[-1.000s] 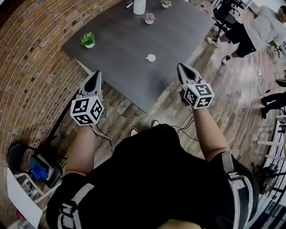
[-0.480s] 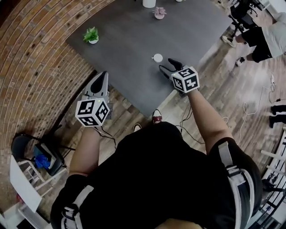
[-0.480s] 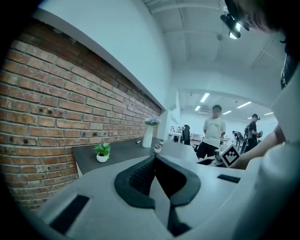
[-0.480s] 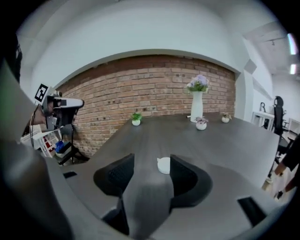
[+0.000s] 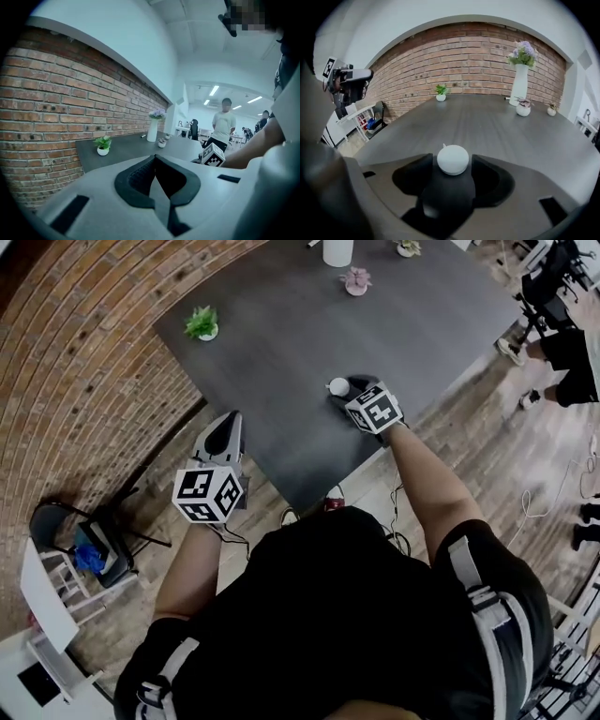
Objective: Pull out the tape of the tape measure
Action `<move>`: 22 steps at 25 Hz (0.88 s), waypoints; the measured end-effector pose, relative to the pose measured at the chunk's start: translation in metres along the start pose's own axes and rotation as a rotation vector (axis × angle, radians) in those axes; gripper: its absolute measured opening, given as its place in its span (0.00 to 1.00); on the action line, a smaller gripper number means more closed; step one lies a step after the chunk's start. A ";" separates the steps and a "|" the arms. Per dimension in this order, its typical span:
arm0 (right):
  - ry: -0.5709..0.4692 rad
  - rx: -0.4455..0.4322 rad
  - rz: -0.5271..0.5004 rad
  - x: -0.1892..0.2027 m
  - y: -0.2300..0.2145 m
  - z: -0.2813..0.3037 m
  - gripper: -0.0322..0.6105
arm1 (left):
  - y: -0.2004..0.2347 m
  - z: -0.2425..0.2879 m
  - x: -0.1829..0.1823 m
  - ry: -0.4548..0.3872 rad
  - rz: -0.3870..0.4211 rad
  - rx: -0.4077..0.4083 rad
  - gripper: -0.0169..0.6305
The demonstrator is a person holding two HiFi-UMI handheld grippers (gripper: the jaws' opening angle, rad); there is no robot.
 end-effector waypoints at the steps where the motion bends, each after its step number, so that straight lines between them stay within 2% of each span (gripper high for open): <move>1: 0.008 -0.002 -0.008 0.001 -0.001 0.003 0.45 | 0.000 0.001 -0.001 0.000 0.000 -0.007 0.04; 3: 0.012 -0.007 -0.023 0.001 -0.002 0.006 0.44 | 0.002 0.001 -0.003 -0.003 0.000 -0.019 0.04; 5: 0.009 -0.011 -0.035 0.000 -0.001 0.006 0.38 | 0.003 0.001 -0.005 -0.007 0.001 -0.026 0.04; 9: -0.048 -0.028 -0.028 -0.014 0.002 -0.008 0.38 | -0.001 0.002 -0.009 -0.012 0.012 0.005 0.04; 13: -0.203 -0.065 -0.019 -0.056 0.011 -0.056 0.37 | -0.018 0.012 -0.018 -0.016 0.065 0.109 0.04; 17: -0.367 -0.119 -0.082 -0.105 0.042 -0.119 0.37 | -0.042 0.018 -0.035 -0.033 0.225 0.224 0.04; 19: -0.432 -0.132 -0.128 -0.126 0.061 -0.148 0.37 | -0.057 0.017 -0.050 -0.071 0.273 0.302 0.05; 20: -0.458 -0.136 -0.151 -0.134 0.070 -0.162 0.37 | -0.067 0.016 -0.059 -0.096 0.284 0.346 0.07; 21: -0.478 -0.137 -0.174 -0.141 0.079 -0.174 0.37 | -0.076 0.014 -0.068 -0.122 0.295 0.392 0.15; 22: -0.494 -0.138 -0.196 -0.147 0.088 -0.185 0.37 | -0.086 0.011 -0.076 -0.146 0.312 0.436 0.18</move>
Point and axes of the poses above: the fingertips, and each gripper's own axes: z forward along the fingers, y to its left, x out of its underside, the point moved 2 cm from there along -z, backward along the fingers, and after that the axes turned 1 degree about y, right-handed, at the moved point
